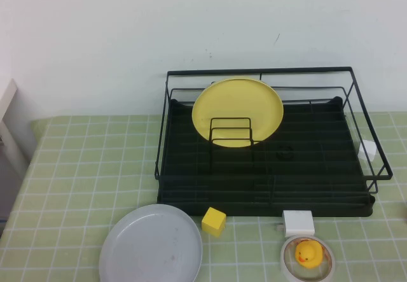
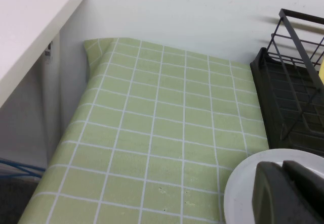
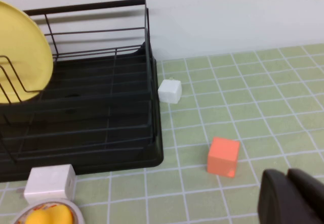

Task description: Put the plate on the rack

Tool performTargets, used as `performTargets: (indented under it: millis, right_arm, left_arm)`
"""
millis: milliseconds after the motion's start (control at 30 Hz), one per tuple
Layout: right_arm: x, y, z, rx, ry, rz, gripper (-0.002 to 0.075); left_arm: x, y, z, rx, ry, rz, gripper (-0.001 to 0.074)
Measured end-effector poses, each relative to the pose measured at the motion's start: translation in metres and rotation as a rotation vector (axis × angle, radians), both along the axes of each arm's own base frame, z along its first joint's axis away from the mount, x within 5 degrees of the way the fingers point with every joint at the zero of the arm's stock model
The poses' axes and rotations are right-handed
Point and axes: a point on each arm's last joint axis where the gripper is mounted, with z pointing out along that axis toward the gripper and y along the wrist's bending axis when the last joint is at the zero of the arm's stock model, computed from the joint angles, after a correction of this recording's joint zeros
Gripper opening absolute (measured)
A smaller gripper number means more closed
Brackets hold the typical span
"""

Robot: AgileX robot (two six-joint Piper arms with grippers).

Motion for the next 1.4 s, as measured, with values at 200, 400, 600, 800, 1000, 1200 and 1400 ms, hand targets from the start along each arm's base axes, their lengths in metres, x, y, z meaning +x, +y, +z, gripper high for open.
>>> performTargets:
  millis: [200, 400, 600, 800, 1000, 1200, 1400]
  right_arm:
    - [0.0, 0.0, 0.0, 0.003, 0.0, 0.0, 0.0011]
    - [0.0, 0.0, 0.0, 0.007, 0.0, 0.001, 0.0011]
    - [0.0, 0.0, 0.0, 0.01, 0.0, 0.001, 0.0011]
    - [0.0, 0.0, 0.0, 0.01, 0.0, 0.001, 0.0011]
    - [0.0, 0.002, 0.0, 0.049, -0.002, 0.003, 0.0011]
    - [0.001, 0.016, 0.002, 0.583, -0.019, -0.016, 0.0011]
    - [0.001, 0.022, 0.005, 0.818, -0.022, -0.016, 0.0011]
  left_arm:
    - [0.0, 0.0, 0.0, 0.0, 0.0, 0.0, -0.0002]
    - [0.0, 0.0, 0.0, -0.002, 0.0, 0.0, -0.0002]
    - [0.001, -0.001, 0.003, -0.047, -0.033, 0.001, -0.0002]
    - [0.001, -0.01, 0.007, -0.437, -0.052, -0.01, -0.0002]
    - [0.002, -0.015, 0.02, -0.997, -0.114, 0.011, -0.0002]
    - [0.003, -0.005, 0.028, -1.174, -0.231, 0.086, -0.0002]
    - [0.003, -0.006, 0.028, -1.12, -0.234, 0.074, -0.0002]
